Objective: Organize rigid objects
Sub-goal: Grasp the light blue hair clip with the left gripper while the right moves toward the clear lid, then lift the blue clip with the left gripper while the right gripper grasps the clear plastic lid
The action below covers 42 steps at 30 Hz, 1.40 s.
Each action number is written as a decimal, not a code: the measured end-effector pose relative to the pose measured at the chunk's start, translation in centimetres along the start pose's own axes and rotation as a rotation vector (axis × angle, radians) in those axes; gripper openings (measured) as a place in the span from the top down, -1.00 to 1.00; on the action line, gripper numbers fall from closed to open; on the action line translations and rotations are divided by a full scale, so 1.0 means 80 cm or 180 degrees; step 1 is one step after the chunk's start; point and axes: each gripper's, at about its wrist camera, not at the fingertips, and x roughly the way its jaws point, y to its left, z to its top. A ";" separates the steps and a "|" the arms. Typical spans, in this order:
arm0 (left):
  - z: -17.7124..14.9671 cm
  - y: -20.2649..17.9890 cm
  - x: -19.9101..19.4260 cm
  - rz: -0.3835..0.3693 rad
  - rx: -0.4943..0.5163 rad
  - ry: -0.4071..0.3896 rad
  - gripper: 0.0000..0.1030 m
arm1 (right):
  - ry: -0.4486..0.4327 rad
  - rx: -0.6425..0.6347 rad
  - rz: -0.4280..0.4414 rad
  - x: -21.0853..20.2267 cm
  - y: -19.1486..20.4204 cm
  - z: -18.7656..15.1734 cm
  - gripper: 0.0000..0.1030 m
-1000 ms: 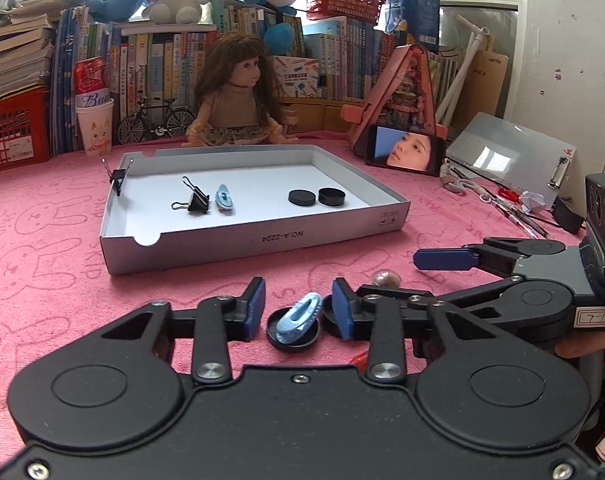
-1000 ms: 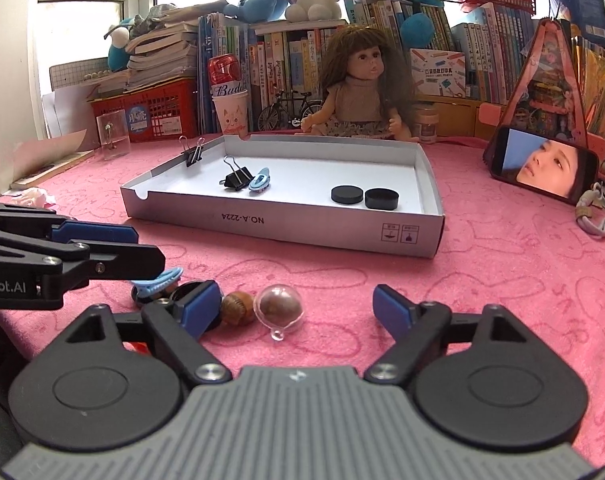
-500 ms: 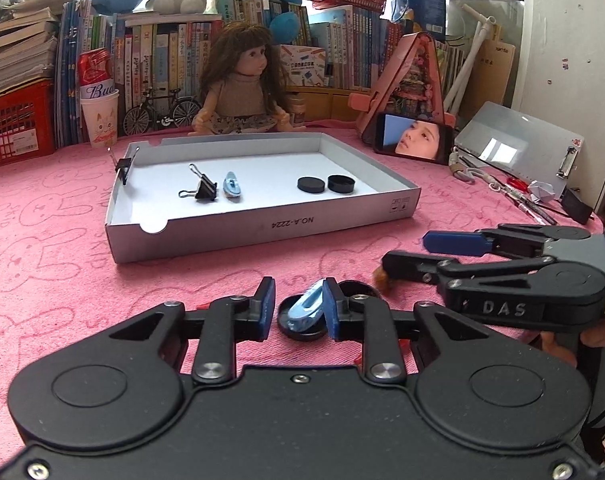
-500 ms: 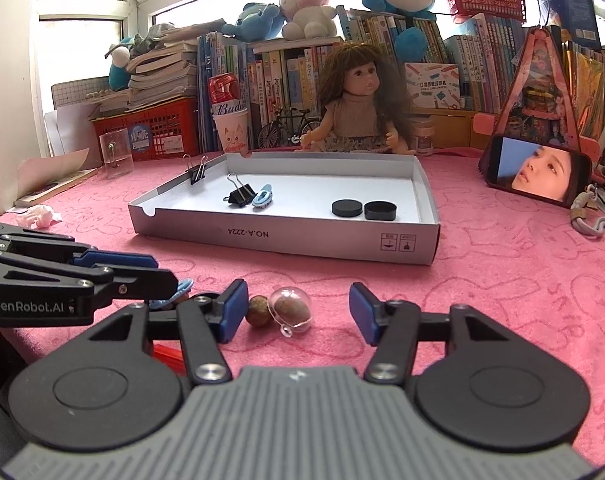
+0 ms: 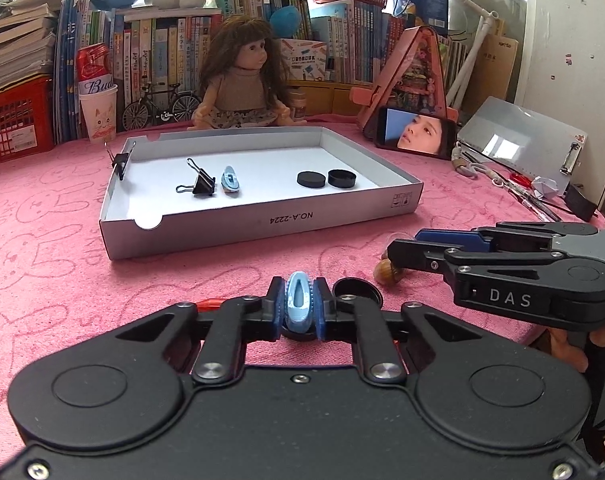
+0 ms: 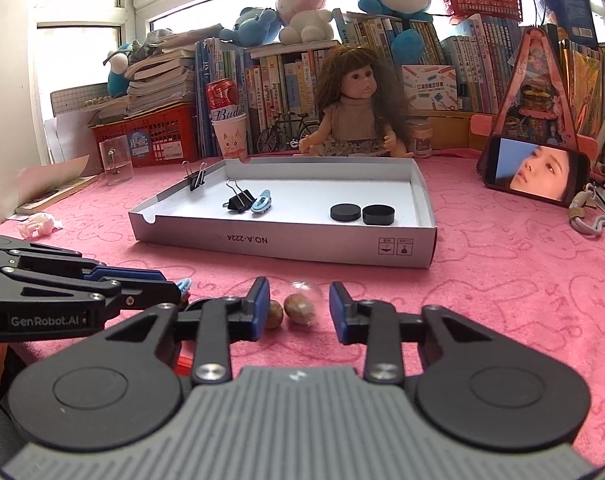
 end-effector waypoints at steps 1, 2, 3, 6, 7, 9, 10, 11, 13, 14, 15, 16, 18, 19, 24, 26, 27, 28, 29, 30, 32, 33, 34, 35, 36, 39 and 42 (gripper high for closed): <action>0.000 -0.001 0.000 -0.0008 0.0006 0.0004 0.72 | 0.0001 0.0006 0.0014 0.000 0.001 0.000 0.26; 0.000 -0.002 0.001 -0.0014 0.0017 0.0005 0.72 | -0.0002 0.0011 0.0013 0.000 0.001 -0.001 0.26; 0.000 -0.002 0.002 -0.0016 0.0024 0.0005 0.72 | -0.0004 0.0014 0.0013 0.000 0.001 -0.001 0.25; 0.001 -0.002 0.004 -0.0025 0.0005 0.0014 0.71 | -0.0002 0.0038 0.0014 0.001 0.000 -0.001 0.10; 0.001 -0.002 0.005 -0.0019 -0.0004 0.0011 0.71 | -0.0006 0.0047 0.0003 0.001 0.000 0.000 0.09; 0.002 -0.003 0.008 -0.0002 -0.0018 0.0006 0.71 | -0.0029 0.0052 -0.0071 0.000 -0.002 0.000 0.09; 0.003 -0.003 0.008 0.0025 -0.0039 -0.0001 0.71 | -0.0035 0.0062 -0.0117 0.000 -0.004 0.001 0.09; 0.004 -0.002 0.008 0.0061 -0.0063 -0.0011 0.71 | -0.0039 0.0082 -0.0165 0.001 -0.006 0.002 0.09; 0.005 -0.001 0.008 0.0077 -0.0088 -0.0032 0.72 | -0.0035 0.0117 -0.0262 0.001 -0.011 0.002 0.09; 0.006 0.000 0.006 0.0084 -0.0096 -0.0054 0.72 | -0.0028 0.0135 -0.0309 0.002 -0.015 0.002 0.09; 0.007 0.000 0.005 0.0090 -0.0096 -0.0070 0.72 | -0.0020 0.0146 -0.0351 0.002 -0.017 0.002 0.09; 0.009 0.001 0.004 0.0097 -0.0097 -0.0087 0.72 | -0.0013 0.0151 -0.0402 0.003 -0.019 0.002 0.09; 0.011 0.003 0.002 0.0105 -0.0101 -0.0112 0.72 | -0.0001 0.0159 -0.0467 0.005 -0.022 0.001 0.09; 0.013 0.003 0.001 0.0112 -0.0104 -0.0116 0.72 | 0.0000 0.0167 -0.0491 0.005 -0.023 0.001 0.09; 0.013 0.006 0.004 0.0170 -0.0137 -0.0090 0.72 | 0.0030 0.0060 -0.0535 0.007 -0.018 -0.001 0.09; 0.012 0.007 0.004 0.0179 -0.0146 -0.0081 0.72 | 0.0053 0.0020 -0.0494 0.008 -0.014 -0.002 0.04; 0.012 0.008 0.004 0.0184 -0.0148 -0.0077 0.71 | 0.0059 0.0000 -0.0473 0.008 -0.012 -0.003 0.00; 0.012 0.008 0.004 0.0188 -0.0148 -0.0073 0.71 | 0.0062 -0.0016 -0.0454 0.009 -0.011 -0.003 -0.05; 0.012 0.008 0.004 0.0192 -0.0149 -0.0070 0.71 | 0.0070 -0.0029 -0.0429 0.009 -0.009 -0.003 -0.08; 0.012 0.009 0.004 0.0196 -0.0153 -0.0069 0.71 | 0.0075 -0.0038 -0.0414 0.010 -0.008 -0.003 -0.09; 0.012 0.009 0.004 0.0204 -0.0161 -0.0068 0.71 | 0.0083 -0.0059 -0.0396 0.011 -0.005 -0.004 -0.10; 0.012 0.009 0.004 0.0209 -0.0164 -0.0069 0.71 | 0.0086 -0.0072 -0.0398 0.012 -0.004 -0.004 -0.10; 0.012 0.010 0.004 0.0214 -0.0167 -0.0069 0.71 | 0.0087 -0.0084 -0.0399 0.012 -0.003 -0.004 -0.11; 0.012 0.009 0.005 0.0217 -0.0170 -0.0066 0.71 | 0.0087 -0.0093 -0.0397 0.012 -0.002 -0.004 -0.12; 0.012 0.010 0.005 0.0221 -0.0172 -0.0065 0.71 | 0.0092 -0.0098 -0.0394 0.012 -0.002 -0.004 -0.13; 0.011 0.011 0.006 0.0229 -0.0183 -0.0057 0.71 | 0.0105 -0.0113 -0.0384 0.013 -0.002 -0.005 -0.18; 0.012 0.010 0.007 0.0235 -0.0193 -0.0051 0.71 | 0.0125 -0.0126 -0.0398 0.016 -0.002 -0.005 -0.19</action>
